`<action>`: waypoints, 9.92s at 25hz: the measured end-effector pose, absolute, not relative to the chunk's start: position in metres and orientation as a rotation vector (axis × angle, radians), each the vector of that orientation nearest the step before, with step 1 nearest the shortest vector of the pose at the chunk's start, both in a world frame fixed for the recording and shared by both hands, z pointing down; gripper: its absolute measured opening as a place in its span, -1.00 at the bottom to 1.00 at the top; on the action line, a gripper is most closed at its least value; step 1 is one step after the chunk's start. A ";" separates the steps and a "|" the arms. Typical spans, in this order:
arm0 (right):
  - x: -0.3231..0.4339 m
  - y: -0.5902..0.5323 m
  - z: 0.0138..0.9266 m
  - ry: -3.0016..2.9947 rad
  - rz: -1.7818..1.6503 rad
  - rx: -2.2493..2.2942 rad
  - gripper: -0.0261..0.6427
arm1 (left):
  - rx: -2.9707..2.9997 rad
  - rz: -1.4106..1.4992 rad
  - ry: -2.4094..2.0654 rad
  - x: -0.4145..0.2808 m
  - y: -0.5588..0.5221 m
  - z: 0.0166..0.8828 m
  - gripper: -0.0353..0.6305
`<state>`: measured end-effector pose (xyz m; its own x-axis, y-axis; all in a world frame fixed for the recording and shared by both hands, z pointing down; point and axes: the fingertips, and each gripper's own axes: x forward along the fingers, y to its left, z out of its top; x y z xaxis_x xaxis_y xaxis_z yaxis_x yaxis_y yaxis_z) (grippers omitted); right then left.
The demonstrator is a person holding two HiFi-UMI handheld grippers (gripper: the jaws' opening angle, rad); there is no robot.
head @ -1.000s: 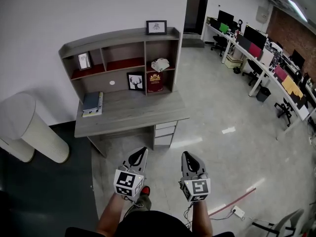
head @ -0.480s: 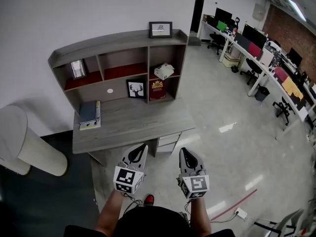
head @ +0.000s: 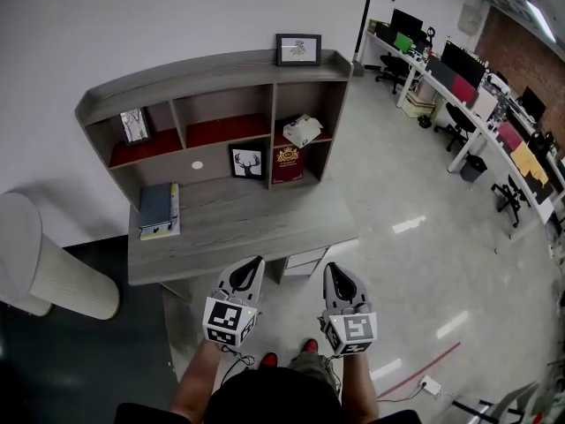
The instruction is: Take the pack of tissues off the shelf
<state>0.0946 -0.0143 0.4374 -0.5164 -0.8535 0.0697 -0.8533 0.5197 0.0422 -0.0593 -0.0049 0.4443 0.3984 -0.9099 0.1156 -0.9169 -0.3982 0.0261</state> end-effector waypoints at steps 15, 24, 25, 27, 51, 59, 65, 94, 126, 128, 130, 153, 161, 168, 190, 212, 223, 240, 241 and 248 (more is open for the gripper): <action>0.075 -0.167 0.439 -2.776 -0.028 1.354 -0.83 | 2.484 0.111 -1.830 -0.073 -0.141 0.436 -0.87; 0.063 -0.259 0.445 -2.819 0.000 1.242 -0.83 | 2.387 0.138 -1.894 -0.079 -0.216 0.447 -0.87; 0.061 -0.268 0.447 -2.823 0.005 1.232 -0.83 | 2.376 0.139 -1.901 -0.080 -0.223 0.449 -0.87; 0.058 -0.283 0.450 -2.832 0.016 1.208 -0.83 | 2.356 0.141 -1.912 -0.082 -0.235 0.453 -0.87; 0.020 -0.413 0.498 -2.844 0.201 0.986 -0.50 | 2.159 0.190 -2.030 -0.104 -0.299 0.490 -0.87; 0.001 -0.447 0.514 -2.814 0.269 0.970 -0.34 | 2.069 0.201 -2.103 -0.129 -0.290 0.492 -0.87; -0.011 -0.466 0.522 -2.772 0.231 0.978 -0.33 | 2.036 0.216 -2.125 -0.138 -0.288 0.495 -0.87; -0.005 -0.485 0.530 -2.697 0.232 1.087 -0.82 | 1.990 0.230 -2.137 -0.149 -0.288 0.502 -0.87; -0.011 -0.336 0.444 -2.848 0.004 1.040 -0.83 | 2.008 0.123 -2.204 -0.162 -0.187 0.469 -0.87; -0.020 -0.321 0.443 -2.864 0.004 1.004 -0.83 | 1.990 0.122 -2.210 -0.166 -0.175 0.470 -0.87; -0.030 -0.308 0.443 -2.881 -0.001 0.962 -0.83 | 1.964 0.119 -2.223 -0.171 -0.162 0.473 -0.87; -0.121 -0.240 0.547 -2.831 0.054 0.555 -0.83 | 1.647 0.133 -2.318 -0.223 -0.094 0.555 -0.87; -0.128 -0.245 0.603 -2.777 0.119 0.491 -0.83 | 1.602 0.145 -2.276 -0.221 -0.100 0.589 -0.87; -0.128 -0.256 0.644 -2.729 0.159 0.476 -0.83 | 1.573 0.170 -2.240 -0.218 -0.109 0.612 -0.87; -0.121 -0.255 0.747 -2.613 0.221 0.430 -0.83 | 1.507 0.226 -2.135 -0.199 -0.113 0.679 -0.87; -0.120 -0.254 0.768 -2.584 0.275 0.444 -0.42 | 1.544 0.208 -2.082 -0.189 -0.128 0.678 -0.87; -0.108 -0.251 0.740 -2.624 0.256 0.519 -0.42 | 1.593 0.220 -2.103 -0.185 -0.122 0.664 -0.87; -0.071 -0.222 0.610 -2.794 0.189 0.674 -0.53 | 1.789 0.178 -2.166 -0.168 -0.103 0.582 -0.87; -0.068 -0.219 0.601 -2.804 0.178 0.686 -0.54 | 1.808 0.171 -2.171 -0.167 -0.103 0.575 -0.87; -0.044 -0.190 0.548 -2.875 0.140 0.770 -0.62 | 1.964 0.123 -2.198 -0.152 -0.088 0.522 -0.87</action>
